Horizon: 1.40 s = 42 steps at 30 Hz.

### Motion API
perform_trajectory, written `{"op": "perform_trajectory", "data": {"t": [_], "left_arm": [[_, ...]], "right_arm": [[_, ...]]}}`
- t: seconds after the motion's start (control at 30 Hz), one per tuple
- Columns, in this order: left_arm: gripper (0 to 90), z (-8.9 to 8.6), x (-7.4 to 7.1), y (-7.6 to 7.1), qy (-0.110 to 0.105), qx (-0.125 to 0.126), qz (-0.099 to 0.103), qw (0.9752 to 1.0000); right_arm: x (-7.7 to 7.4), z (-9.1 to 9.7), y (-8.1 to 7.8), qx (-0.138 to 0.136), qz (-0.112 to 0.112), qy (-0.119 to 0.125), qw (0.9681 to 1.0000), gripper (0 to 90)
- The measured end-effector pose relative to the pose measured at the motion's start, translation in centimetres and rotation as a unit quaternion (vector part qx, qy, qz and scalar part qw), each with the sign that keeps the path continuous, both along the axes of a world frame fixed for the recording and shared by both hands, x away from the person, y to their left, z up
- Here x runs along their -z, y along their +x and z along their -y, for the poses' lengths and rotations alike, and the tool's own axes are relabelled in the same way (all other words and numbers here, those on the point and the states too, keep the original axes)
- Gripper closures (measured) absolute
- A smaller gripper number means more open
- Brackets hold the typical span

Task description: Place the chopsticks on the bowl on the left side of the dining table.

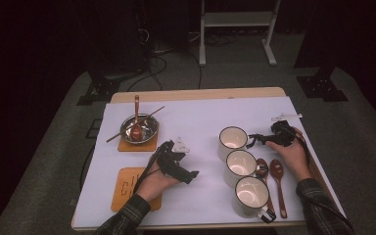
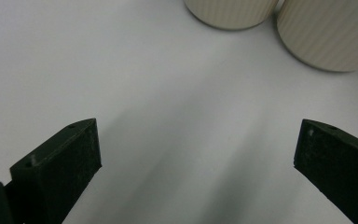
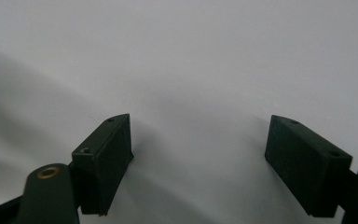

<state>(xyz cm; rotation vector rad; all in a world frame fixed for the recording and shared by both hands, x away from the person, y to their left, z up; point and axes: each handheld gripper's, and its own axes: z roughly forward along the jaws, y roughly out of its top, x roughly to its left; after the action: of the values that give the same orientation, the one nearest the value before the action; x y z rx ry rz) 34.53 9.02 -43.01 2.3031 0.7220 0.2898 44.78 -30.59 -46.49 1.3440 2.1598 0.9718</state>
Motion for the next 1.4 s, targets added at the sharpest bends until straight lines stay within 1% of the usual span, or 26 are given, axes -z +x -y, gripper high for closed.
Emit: {"op": "perform_trajectory", "data": {"t": [0.03,0.07,0.13,0.17,0.27,0.3,0.4,0.43,0.53,0.6,0.63,0.67,0.7,0.8,0.83,0.87,0.9,0.97,1.07,1.17,1.4], "left_arm": [[0.0,0.2,0.1,-0.1,0.004,0.0,0.0,1.0],[0.0,0.3,0.3,-0.3,0.004,-0.003,0.003,1.0],[0.0,0.5,0.4,-0.4,0.003,-0.004,0.002,1.0],[0.0,0.8,0.7,-0.7,0.008,-0.004,0.003,1.0],[0.0,1.1,1.0,-1.0,0.011,-0.006,0.005,0.9999],[0.0,1.5,1.2,-1.2,0.018,-0.002,0.011,0.9998],[0.0,1.8,1.4,-1.3,0.021,-0.001,0.011,0.9997],[0.0,2.0,1.6,-1.4,0.025,-0.001,0.014,0.9996],[0.0,2.1,1.7,-1.4,0.025,0.0,0.013,0.9996],[0.0,2.2,2.0,-1.4,0.027,-0.001,0.013,0.9995],[0.0,2.5,2.3,-1.5,0.032,0.001,0.011,0.9994],[0.0,2.7,2.4,-1.6,0.037,0.004,0.011,0.9993],[0.0,2.8,2.6,-1.6,0.036,0.007,0.013,0.9993],[0.0,2.9,2.6,-1.7,0.036,0.008,0.014,0.9992],[0.0,2.9,2.7,-1.7,0.031,0.007,0.011,0.9994],[0.0,2.9,2.7,-1.7,0.031,0.007,0.011,0.9994],[0.0,2.8,2.8,-1.5,0.025,0.005,0.002,0.9997],[0.0,2.7,2.9,-1.5,0.022,0.006,0.001,0.9997],[0.0,2.5,3.2,-1.7,0.007,0.004,0.01,0.9999],[0.0,2.3,3.3,-1.8,0.002,0.005,0.016,0.9999],[0.0,2.3,3.3,-1.8,0.002,0.005,0.015,0.9999]], "right_arm": [[0.0,0.0,0.0,0.001,-0.001,0.0,1.0,21.2],[0.0,0.0,0.0,0.001,-0.001,0.001,1.0,21.2],[0.0,0.0,0.0,0.001,-0.001,0.001,1.0,21.2],[0.0,0.0,0.0,0.002,-0.001,0.0,1.0,21.3],[0.0,0.0,-0.1,0.002,-0.001,0.0,1.0,21.4],[0.0,0.0,-0.1,0.002,-0.001,0.0,1.0,21.4],[0.0,-0.1,-0.1,0.002,-0.001,0.0,1.0,21.4],[0.0,-0.1,-0.1,0.001,0.0,-0.002,1.0,21.5],[-0.1,-0.1,0.0,0.001,-0.001,-0.002,1.0,21.7],[-0.1,0.0,0.0,0.0,-0.002,-0.002,1.0,22.8],[-0.3,0.0,-0.1,0.001,-0.006,-0.006,1.0,27.5],[-0.5,0.0,-0.1,-0.001,-0.007,-0.009,0.9999,29.6],[-0.7,0.1,-0.2,-0.001,-0.009,-0.013,0.9999,29.8],[-1.0,0.3,-0.4,-0.002,-0.005,-0.013,0.9999,31.4],[-1.5,0.6,-0.7,-0.001,0.0,-0.012,0.9999,32.4],[-1.5,0.6,-0.7,-0.001,0.0,-0.012,0.9999,32.4],[-1.9,0.9,-0.9,0.002,0.002,-0.008,1.0,32.9],[-2.1,1.1,-1.1,0.003,0.004,-0.005,1.0,33.4],[-2.6,2.0,-1.7,0.009,0.006,-0.004,0.9999,35.8],[-2.9,2.6,-2.2,0.014,0.007,-0.007,0.9999,37.5],[-3.3,3.7,-3.3,0.02,0.01,-0.013,0.9997,40.1]]}}
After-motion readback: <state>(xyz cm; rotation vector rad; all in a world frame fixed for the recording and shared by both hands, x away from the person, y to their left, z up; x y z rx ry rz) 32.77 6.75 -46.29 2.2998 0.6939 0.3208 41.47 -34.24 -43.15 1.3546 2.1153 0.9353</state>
